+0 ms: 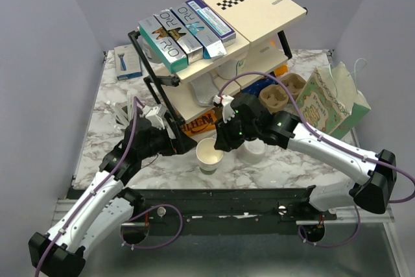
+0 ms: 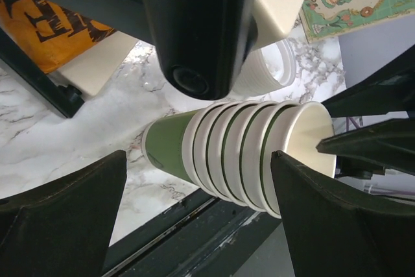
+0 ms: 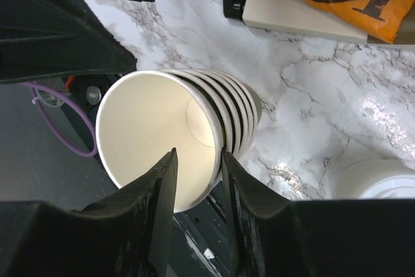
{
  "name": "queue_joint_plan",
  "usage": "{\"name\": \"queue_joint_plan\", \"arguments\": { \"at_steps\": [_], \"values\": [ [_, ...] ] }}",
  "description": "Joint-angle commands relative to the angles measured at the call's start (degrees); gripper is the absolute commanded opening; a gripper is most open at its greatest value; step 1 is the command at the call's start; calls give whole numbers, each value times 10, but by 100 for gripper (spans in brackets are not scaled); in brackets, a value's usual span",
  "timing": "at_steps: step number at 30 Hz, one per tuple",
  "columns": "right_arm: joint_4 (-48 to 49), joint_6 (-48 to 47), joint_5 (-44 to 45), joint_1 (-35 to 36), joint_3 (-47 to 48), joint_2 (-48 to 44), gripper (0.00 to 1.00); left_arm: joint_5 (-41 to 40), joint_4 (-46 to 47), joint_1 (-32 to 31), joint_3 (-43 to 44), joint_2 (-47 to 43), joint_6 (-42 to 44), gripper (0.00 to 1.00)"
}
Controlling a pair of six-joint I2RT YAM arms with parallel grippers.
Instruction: Pack the takeout coffee
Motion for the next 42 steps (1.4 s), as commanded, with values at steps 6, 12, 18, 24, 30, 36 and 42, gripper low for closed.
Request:
{"name": "queue_joint_plan", "arguments": {
  "at_steps": [6, 12, 18, 24, 30, 36, 42],
  "values": [
    [-16, 2, 11, 6, 20, 4, 21, 16, 43, -27, -10, 23, -9, 99],
    [-18, 12, 14, 6, 41, 3, 6, -5, 31, -34, -6, 35, -1, 99],
    [-39, 29, 9, 6, 78, 10, 1, -10, 24, -35, -6, 45, 7, 99],
    [-22, 52, -19, -4, 78, 5, 1, -13, 19, -38, -7, 53, 9, 99],
    [-15, 47, -29, -15, 85, -7, 1, -18, 21, -38, -6, 55, 9, 99],
    [-16, 23, -17, -16, 123, -48, 1, -32, 12, -38, 7, 60, 12, 99],
    [-19, 14, -2, -16, 132, -84, 1, -40, -8, -38, 30, 62, 20, 99]
  ]
}}
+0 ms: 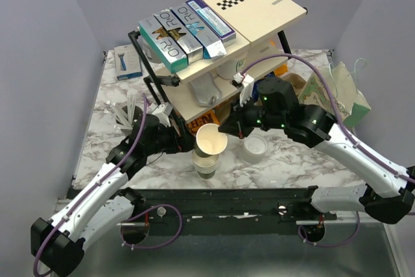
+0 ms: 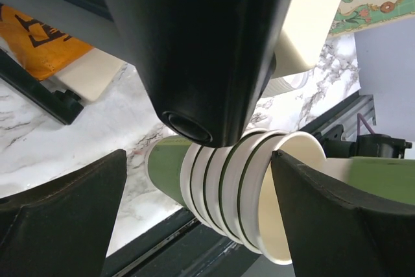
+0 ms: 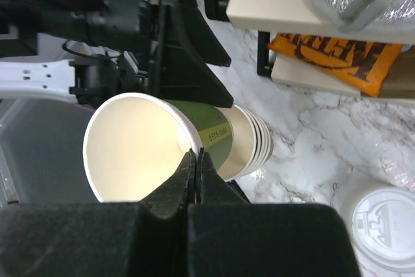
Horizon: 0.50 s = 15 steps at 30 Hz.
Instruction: Pack the takeout coffee
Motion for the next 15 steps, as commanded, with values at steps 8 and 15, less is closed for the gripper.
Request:
{"name": "queue_joint_plan", "arguments": {
  "at_steps": [8, 15],
  "values": [
    [4, -7, 89, -4, 4, -102, 1, -17, -54, -7, 70, 1, 32, 99],
    [-40, 19, 165, -51, -36, -133, 1, -16, -61, -8, 108, -4, 41, 99]
  ]
}}
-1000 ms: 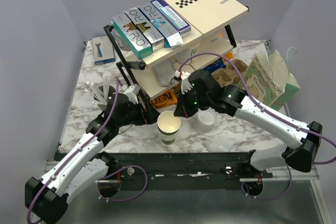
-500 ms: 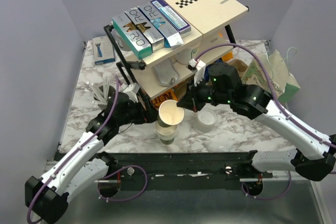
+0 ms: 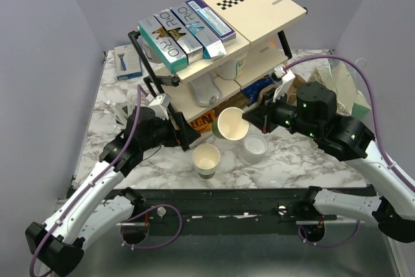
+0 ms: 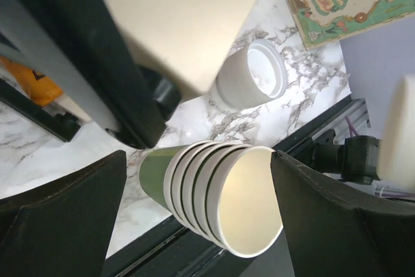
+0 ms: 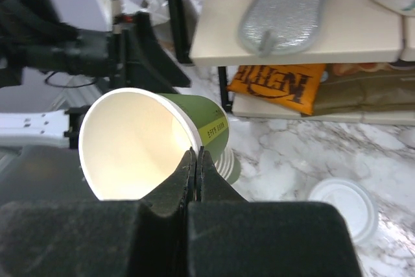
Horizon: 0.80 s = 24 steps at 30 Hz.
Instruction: Pack the takeout coffee
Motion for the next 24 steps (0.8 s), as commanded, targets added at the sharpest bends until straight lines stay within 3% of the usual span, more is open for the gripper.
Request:
{"name": "queue_joint_plan", "arguments": {
  "at_steps": [1, 4, 10, 17, 24],
  "values": [
    [-36, 19, 44, -61, -42, -14, 1, -6, -17, -5, 31, -6, 21, 99],
    [-35, 28, 4, -94, -94, -31, 1, -34, -28, -5, 33, -32, 22, 99],
    [-4, 43, -30, -97, -213, -58, 1, -79, -64, -5, 24, -62, 19, 99],
    [59, 54, -39, -97, -332, -62, 1, -65, -54, -5, 14, -63, 22, 99],
    [139, 66, -67, -97, -393, -27, 1, -60, -39, -5, 10, -64, 26, 99]
  ]
}}
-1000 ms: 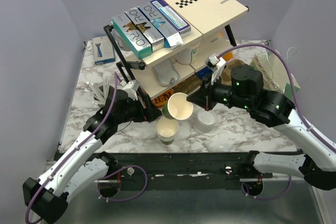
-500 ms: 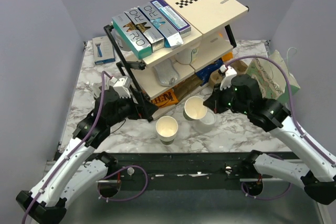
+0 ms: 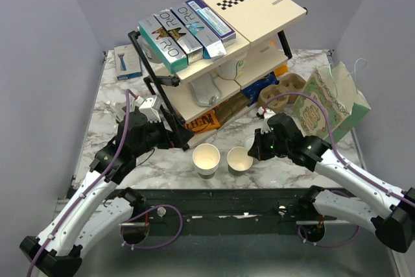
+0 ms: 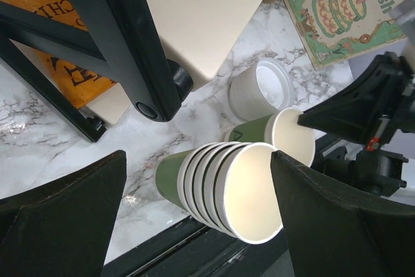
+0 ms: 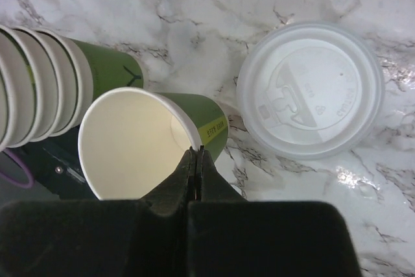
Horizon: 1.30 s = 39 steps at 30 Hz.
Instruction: Pack the takeout coffee
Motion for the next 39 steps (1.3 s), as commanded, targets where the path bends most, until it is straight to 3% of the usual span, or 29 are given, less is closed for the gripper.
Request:
{"name": "queue_joint_plan", "arguments": {
  "at_steps": [1, 6, 14, 17, 19, 22, 25, 26, 29, 32, 37, 39],
  "values": [
    [70, 12, -21, -1, -22, 17, 1, -3, 6, -5, -9, -4, 10, 99],
    [71, 1, 5, -2, -33, 25, 1, -6, 6, -5, -14, -1, 14, 99],
    [56, 11, 15, -2, -40, 41, 11, -10, 8, -5, -15, 7, 19, 99],
    [32, 13, 25, -2, -25, 39, 25, -11, 7, -5, -15, 10, 20, 99],
    [13, 16, 34, -1, -5, 32, 26, -10, 7, -4, -13, 11, 21, 99],
    [-15, 16, 42, -2, 34, 21, 40, -2, 11, -5, -13, 13, 26, 99],
    [-38, 10, 43, -1, 69, 13, 47, -3, 11, -5, -14, 13, 27, 99],
    [-42, 14, 49, -3, 77, 11, 54, -4, 12, -5, -14, 13, 27, 99],
    [-69, 16, 103, -7, 105, 18, 61, -6, 11, -4, -13, 13, 28, 99],
    [-87, 10, 150, -34, 121, 44, 61, -6, 12, -4, -14, 14, 28, 99],
    [-88, -15, 127, -104, 131, 107, 61, -9, 6, -5, -14, 21, 29, 99],
    [-88, -25, 119, -125, 134, 145, 57, -11, 6, -4, -14, 20, 29, 99]
  ]
}}
